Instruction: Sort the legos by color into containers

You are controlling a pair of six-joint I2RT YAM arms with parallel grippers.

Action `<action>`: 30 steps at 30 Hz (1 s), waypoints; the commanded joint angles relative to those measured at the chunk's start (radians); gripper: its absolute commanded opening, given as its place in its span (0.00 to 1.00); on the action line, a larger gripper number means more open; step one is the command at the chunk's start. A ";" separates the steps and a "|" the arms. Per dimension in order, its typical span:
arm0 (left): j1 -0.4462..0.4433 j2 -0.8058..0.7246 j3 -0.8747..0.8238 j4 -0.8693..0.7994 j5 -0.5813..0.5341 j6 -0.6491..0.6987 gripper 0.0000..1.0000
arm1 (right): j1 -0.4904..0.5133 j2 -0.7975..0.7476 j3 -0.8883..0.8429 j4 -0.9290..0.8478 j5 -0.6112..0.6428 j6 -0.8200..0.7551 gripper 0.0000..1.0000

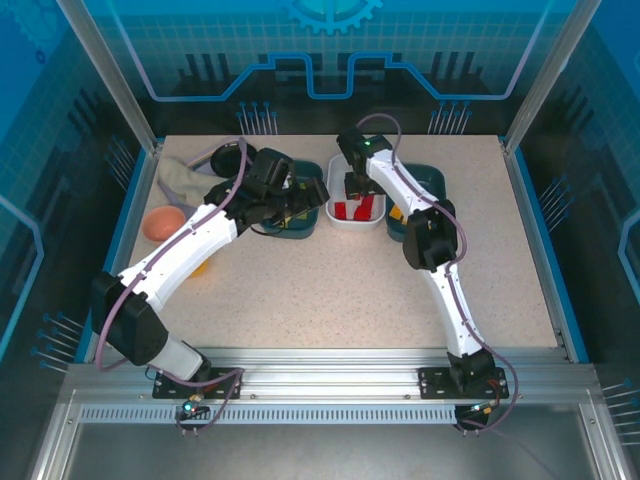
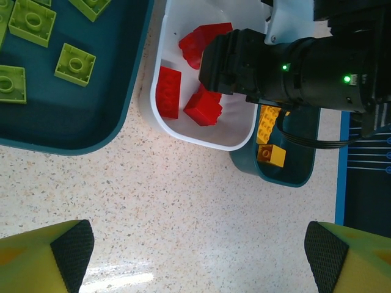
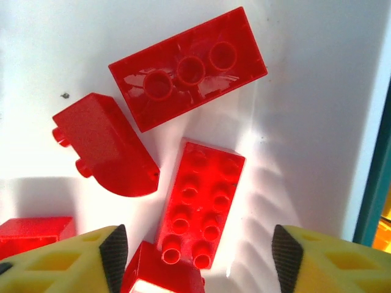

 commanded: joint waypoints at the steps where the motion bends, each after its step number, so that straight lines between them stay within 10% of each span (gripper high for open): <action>1: 0.017 -0.030 0.042 -0.060 -0.006 0.028 0.93 | 0.016 -0.142 0.029 -0.005 -0.004 -0.008 0.70; 7: 0.050 -0.108 0.028 -0.179 -0.058 0.043 0.97 | 0.060 -0.474 -0.265 0.161 -0.038 -0.045 0.78; 9: 0.066 -0.146 0.005 -0.215 -0.066 0.055 0.99 | 0.078 -0.637 -0.465 0.298 -0.064 -0.075 1.00; 14: 0.089 -0.267 -0.082 -0.243 -0.078 0.167 0.99 | 0.083 -1.053 -0.981 0.574 -0.109 -0.079 1.00; 20: 0.088 -0.381 -0.181 -0.312 -0.377 0.190 0.99 | 0.050 -1.212 -1.114 0.509 0.073 -0.025 1.00; 26: 0.094 -0.552 -0.575 0.090 -0.659 0.474 0.99 | -0.076 -1.322 -1.461 0.756 0.042 -0.282 1.00; 30: 0.161 -0.559 -0.732 0.254 -0.593 0.591 0.99 | -0.135 -1.341 -1.665 0.924 0.033 -0.313 1.00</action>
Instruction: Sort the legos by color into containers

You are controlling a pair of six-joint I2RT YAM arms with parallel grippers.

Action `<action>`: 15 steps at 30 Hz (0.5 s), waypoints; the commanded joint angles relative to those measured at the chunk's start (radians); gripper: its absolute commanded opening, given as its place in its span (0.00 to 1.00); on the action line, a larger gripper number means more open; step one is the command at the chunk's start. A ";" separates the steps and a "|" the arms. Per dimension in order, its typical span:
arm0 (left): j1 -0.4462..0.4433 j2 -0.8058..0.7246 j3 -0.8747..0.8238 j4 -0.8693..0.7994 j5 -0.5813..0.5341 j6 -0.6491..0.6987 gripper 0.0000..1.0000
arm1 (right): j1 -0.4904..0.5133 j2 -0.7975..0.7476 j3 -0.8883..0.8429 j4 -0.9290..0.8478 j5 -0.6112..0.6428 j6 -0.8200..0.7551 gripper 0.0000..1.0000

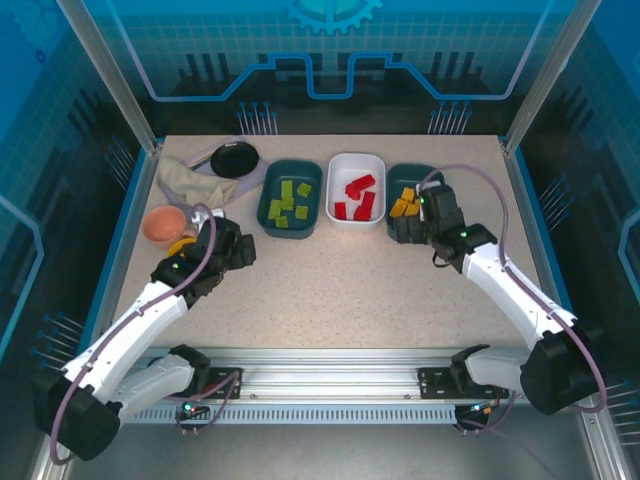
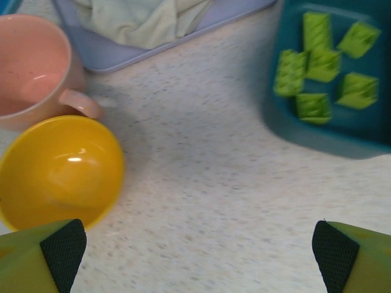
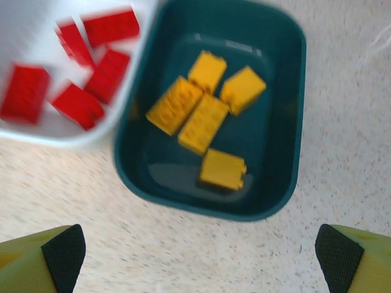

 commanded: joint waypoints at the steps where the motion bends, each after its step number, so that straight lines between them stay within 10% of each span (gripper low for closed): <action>1: 0.057 0.007 -0.098 0.247 -0.026 0.183 0.99 | -0.055 -0.028 -0.131 0.220 -0.001 -0.062 1.00; 15: 0.339 0.391 -0.190 0.785 0.213 0.266 0.99 | -0.247 0.231 -0.268 0.766 -0.232 -0.145 1.00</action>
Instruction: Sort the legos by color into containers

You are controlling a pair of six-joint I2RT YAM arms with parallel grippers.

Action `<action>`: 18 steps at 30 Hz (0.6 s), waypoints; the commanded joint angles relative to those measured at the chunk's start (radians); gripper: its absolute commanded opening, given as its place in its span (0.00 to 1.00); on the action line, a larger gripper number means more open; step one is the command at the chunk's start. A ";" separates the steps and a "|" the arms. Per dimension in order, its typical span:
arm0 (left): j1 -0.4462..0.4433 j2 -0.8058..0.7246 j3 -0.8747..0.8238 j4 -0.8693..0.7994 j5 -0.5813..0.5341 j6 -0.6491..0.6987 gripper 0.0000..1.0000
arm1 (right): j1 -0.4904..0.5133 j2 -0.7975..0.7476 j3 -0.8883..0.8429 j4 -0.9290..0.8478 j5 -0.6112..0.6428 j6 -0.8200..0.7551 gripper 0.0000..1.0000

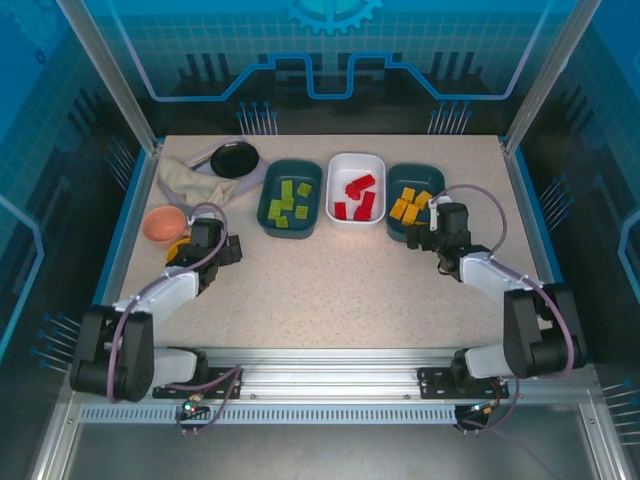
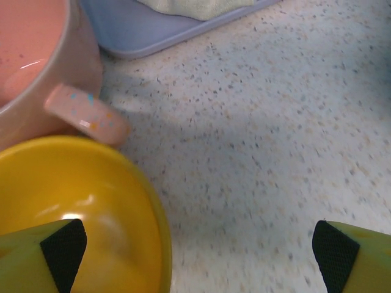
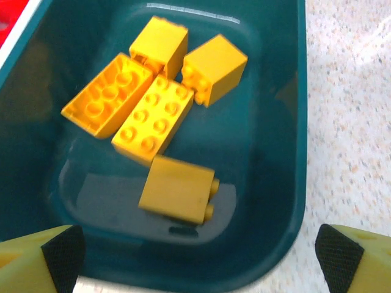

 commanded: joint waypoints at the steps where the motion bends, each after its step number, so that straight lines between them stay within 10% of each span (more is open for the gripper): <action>1: 0.031 0.080 0.022 0.240 0.094 0.061 0.99 | -0.043 0.059 -0.018 0.217 -0.093 -0.044 1.00; 14: 0.062 0.180 -0.062 0.616 0.239 0.149 0.99 | -0.060 0.089 -0.260 0.709 -0.186 -0.082 1.00; 18: 0.057 0.187 -0.111 0.706 0.239 0.153 0.99 | -0.057 0.089 -0.222 0.628 -0.146 -0.066 1.00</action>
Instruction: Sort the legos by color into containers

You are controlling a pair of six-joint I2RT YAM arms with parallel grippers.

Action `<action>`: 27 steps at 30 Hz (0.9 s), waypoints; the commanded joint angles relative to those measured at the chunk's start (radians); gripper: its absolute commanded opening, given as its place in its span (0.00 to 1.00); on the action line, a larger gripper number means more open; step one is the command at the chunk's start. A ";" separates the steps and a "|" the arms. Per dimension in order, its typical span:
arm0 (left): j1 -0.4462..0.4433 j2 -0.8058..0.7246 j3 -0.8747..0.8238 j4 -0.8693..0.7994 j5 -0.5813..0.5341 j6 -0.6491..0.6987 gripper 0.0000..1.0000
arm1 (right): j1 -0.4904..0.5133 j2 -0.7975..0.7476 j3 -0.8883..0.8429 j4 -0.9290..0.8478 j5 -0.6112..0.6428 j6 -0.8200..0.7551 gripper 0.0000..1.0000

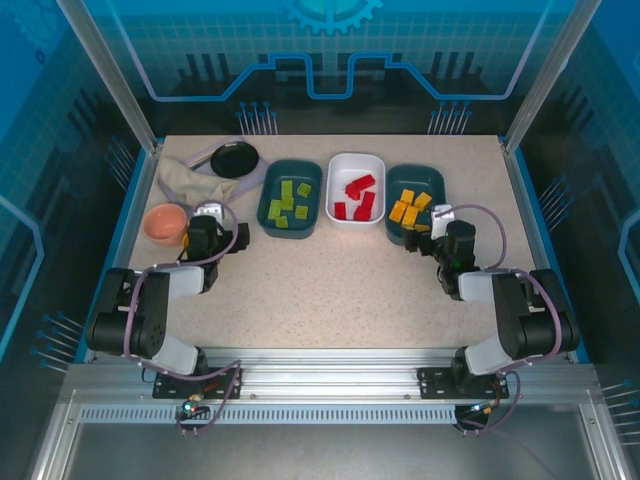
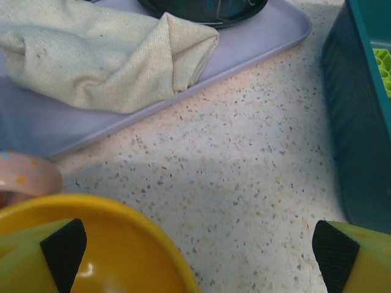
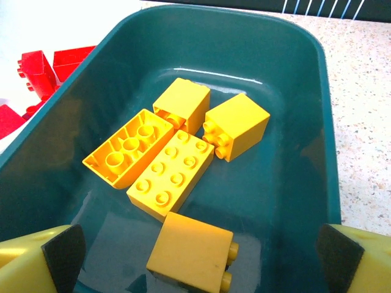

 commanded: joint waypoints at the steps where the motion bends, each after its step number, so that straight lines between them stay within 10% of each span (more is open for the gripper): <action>1: 0.005 -0.002 -0.044 0.177 0.043 0.030 0.99 | -0.010 0.007 0.017 0.027 0.009 -0.014 1.00; 27: 0.007 0.011 -0.059 0.220 0.051 0.032 0.99 | -0.007 0.010 0.021 0.026 0.011 -0.018 1.00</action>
